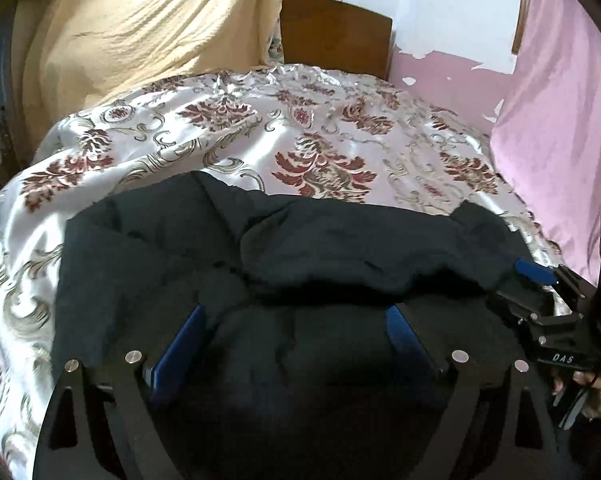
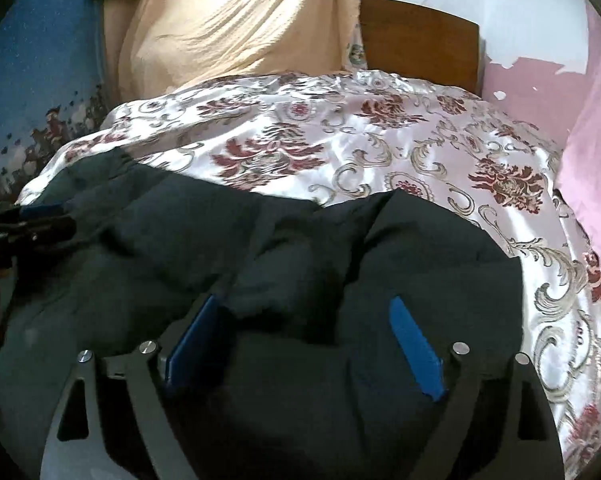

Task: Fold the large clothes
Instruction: 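Open both grippers and withdraw them from the folded jacket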

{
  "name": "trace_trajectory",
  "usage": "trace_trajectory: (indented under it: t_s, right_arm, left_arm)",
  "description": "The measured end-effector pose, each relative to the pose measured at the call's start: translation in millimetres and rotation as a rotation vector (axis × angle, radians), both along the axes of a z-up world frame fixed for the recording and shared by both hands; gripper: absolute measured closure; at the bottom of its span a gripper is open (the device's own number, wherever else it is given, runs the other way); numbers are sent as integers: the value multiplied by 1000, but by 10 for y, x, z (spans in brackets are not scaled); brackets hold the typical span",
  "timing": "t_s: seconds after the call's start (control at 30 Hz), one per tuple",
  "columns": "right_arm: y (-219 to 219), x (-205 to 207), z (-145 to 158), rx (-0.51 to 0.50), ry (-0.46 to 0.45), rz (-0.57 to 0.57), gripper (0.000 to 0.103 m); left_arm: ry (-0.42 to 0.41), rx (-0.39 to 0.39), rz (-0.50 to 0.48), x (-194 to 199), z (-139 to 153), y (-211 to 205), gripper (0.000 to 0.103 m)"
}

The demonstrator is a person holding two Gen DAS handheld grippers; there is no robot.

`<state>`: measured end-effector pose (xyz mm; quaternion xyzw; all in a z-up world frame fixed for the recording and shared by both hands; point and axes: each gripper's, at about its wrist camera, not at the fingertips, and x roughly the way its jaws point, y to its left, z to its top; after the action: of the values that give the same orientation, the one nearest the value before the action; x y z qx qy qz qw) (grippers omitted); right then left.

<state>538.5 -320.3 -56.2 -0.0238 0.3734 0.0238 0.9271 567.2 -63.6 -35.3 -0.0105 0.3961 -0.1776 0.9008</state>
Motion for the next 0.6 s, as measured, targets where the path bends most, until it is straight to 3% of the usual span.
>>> trace_trajectory:
  t_s: [0.07,0.13,0.27,0.6]
  right_arm:
    - [72,-143,123,-18,-15,20,13]
    - [127,-297,276,-20,-39,29,9]
    - [186,-604,601,23,-87,35,2]
    - [251,-1406,1136,94,-159,-16,2]
  left_arm:
    - [-21,2,-7,-166,109,2,9]
    - [-56,13,-6,-367,243,2,0]
    - [-109,13,-6,-715,502,25,0]
    - [-194,22,77,-1600,1083,219,0]
